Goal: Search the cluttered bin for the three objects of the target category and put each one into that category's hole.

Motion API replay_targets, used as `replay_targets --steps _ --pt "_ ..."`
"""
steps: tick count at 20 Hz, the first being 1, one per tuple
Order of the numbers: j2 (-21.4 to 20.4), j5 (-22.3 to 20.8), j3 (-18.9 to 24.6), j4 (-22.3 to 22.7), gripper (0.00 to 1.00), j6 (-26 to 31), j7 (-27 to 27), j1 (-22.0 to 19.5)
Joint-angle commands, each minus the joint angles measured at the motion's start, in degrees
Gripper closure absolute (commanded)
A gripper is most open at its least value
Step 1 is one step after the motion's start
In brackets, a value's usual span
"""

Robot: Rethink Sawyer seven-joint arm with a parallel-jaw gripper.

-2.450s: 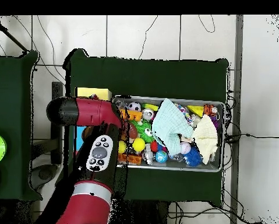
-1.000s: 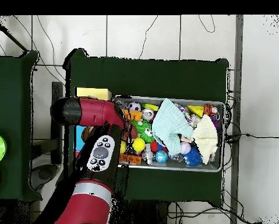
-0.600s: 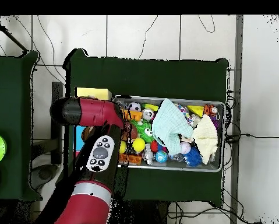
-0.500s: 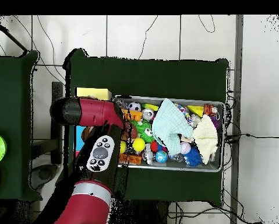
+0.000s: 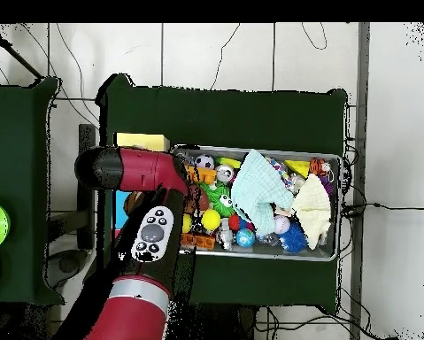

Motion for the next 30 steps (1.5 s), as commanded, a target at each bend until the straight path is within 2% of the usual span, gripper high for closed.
replay_targets --steps 1,14,25,30 --pt "-1.1 2.6 6.6 3.4 1.00 8.3 12.8 -2.0" --pt "-1.6 2.4 7.2 3.5 1.00 7.1 12.2 -2.1" --pt "-2.8 1.5 4.9 -0.2 1.00 13.5 12.8 -1.5" --pt "-4.0 1.4 4.5 -0.2 1.00 15.6 13.1 -1.3"
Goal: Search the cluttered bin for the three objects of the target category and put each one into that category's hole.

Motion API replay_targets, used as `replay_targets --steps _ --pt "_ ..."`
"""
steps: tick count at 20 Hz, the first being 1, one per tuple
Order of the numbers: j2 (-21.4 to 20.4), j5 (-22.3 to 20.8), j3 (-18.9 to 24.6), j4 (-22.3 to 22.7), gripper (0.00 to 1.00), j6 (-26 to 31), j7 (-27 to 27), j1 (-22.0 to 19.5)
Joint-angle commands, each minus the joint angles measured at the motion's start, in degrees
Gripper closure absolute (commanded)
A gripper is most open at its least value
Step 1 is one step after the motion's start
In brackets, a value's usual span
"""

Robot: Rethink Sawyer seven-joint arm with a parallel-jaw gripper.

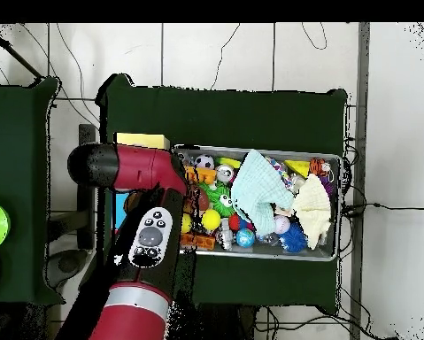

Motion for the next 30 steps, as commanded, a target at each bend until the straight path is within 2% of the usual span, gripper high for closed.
replay_targets --steps 1,5,11,18,30 --pt "-1.8 1.2 3.9 -0.2 1.00 8.7 13.1 -1.2" --pt "-2.5 1.3 4.1 0.5 1.00 8.5 13.1 -1.1" --pt "-2.9 1.7 5.1 -0.6 1.00 9.0 12.8 -1.5" --pt "-4.0 3.2 6.8 -0.2 1.00 5.3 12.2 -2.5" --pt "-3.8 2.5 3.7 -4.0 1.00 6.9 14.8 -2.1"
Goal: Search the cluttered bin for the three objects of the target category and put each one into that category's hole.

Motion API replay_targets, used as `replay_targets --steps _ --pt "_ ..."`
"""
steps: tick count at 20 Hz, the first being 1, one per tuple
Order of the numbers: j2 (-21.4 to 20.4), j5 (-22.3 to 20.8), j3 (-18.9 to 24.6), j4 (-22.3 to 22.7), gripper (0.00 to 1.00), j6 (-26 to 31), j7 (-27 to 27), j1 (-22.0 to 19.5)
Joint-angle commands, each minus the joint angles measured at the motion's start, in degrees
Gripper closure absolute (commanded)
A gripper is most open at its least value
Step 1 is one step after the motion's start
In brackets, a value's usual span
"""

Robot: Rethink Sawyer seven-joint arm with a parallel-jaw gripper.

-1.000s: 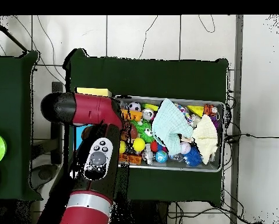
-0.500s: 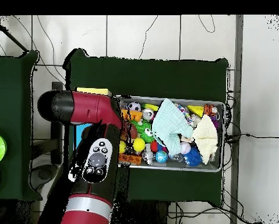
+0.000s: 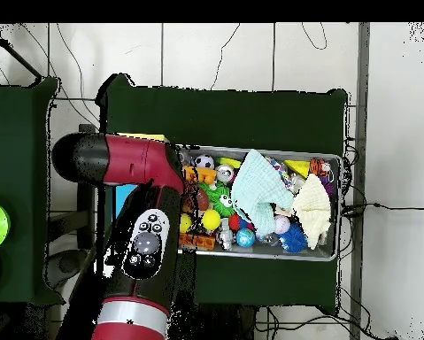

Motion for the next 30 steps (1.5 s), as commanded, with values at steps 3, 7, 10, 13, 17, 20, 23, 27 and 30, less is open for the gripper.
replay_targets --steps 3,7,10,13,17,20,23,27,30 --pt "-0.3 2.0 3.2 -3.3 1.00 3.6 14.6 -2.4" --pt "-0.3 1.7 2.7 -3.9 1.00 3.2 14.5 -2.7" --pt "-0.6 1.4 2.3 -4.3 1.00 3.8 14.5 -2.7" --pt "-1.1 1.1 1.9 -4.3 1.00 3.9 14.6 -2.6" --pt "-2.0 0.0 0.6 -3.6 1.00 4.8 14.2 -2.3" --pt "-2.3 -0.4 0.2 -2.2 1.00 4.0 13.7 -2.4" --pt "-1.8 -0.8 -0.5 -1.9 1.00 4.7 13.6 -2.3" --pt "-1.0 -2.5 -2.1 -2.0 1.00 7.2 12.6 -2.0" --pt "-0.2 -3.2 -2.8 -1.8 1.00 6.5 12.2 -1.9"
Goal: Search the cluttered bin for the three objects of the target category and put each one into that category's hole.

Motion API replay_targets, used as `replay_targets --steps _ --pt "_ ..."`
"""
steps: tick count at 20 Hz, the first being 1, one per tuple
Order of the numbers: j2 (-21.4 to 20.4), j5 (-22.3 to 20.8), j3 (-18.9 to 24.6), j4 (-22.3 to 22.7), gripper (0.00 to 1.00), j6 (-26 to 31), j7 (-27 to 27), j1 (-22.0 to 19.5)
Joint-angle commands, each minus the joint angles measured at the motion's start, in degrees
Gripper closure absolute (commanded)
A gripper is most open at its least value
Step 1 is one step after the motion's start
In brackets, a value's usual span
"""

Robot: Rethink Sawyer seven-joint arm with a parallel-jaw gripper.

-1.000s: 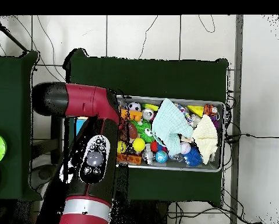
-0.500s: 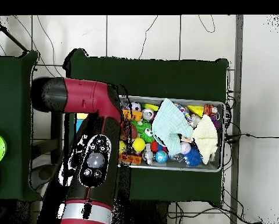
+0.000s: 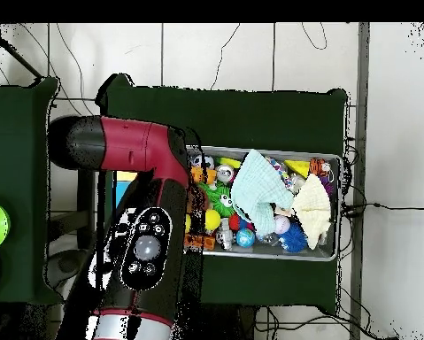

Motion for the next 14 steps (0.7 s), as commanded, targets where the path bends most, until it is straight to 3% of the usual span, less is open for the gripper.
replay_targets --steps 1,14 --pt "1.8 -3.0 -0.2 2.9 1.00 5.8 12.0 -1.3" --pt "4.9 -2.5 0.8 4.9 1.00 -2.2 11.9 -0.7"
